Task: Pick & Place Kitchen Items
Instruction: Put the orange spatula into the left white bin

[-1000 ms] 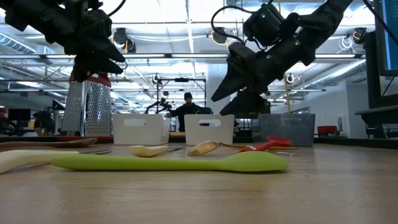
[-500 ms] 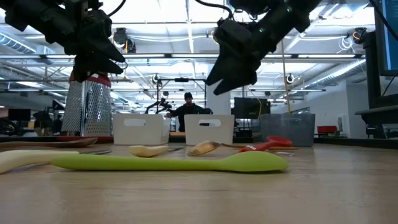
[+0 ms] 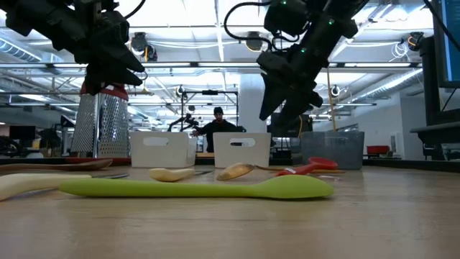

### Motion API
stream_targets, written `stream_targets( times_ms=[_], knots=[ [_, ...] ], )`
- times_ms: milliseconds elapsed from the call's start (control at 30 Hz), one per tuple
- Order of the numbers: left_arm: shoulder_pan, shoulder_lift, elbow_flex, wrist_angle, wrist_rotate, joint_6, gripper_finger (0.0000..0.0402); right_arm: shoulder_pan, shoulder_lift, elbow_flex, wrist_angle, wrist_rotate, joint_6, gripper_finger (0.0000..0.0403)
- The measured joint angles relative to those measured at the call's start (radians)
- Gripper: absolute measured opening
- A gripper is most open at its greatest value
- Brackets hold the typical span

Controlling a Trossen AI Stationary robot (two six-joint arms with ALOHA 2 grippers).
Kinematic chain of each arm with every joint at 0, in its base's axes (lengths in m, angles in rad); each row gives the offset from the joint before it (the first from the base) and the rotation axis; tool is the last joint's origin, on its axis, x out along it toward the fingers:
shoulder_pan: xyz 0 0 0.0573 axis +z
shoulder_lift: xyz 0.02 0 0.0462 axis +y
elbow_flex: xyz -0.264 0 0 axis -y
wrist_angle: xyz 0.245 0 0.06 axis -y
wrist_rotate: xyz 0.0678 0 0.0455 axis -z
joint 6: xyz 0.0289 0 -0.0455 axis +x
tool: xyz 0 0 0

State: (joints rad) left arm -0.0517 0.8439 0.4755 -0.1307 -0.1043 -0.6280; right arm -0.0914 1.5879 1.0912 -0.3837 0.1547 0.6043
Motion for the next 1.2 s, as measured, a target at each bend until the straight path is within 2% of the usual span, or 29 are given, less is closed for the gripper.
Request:
stream_targets(
  times_ms=[300, 833, 1200],
  knots=[
    [0.000, 0.000, 0.000, 0.005, 0.000, -0.015, 0.0141, -0.007, 0.094, -0.001, -0.036, -0.057, 0.041, 0.0272],
    [0.000, 0.000, 0.000, 0.002, -0.008, -0.014, 0.0141, -0.046, 0.129, 0.000, -0.046, -0.080, 0.219, 0.0272],
    [0.008, 0.000, 0.000, 0.001, -0.009, -0.008, 0.0141, -0.045, 0.214, 0.000, 0.001, -0.131, 0.211, 0.0272]
  ],
)
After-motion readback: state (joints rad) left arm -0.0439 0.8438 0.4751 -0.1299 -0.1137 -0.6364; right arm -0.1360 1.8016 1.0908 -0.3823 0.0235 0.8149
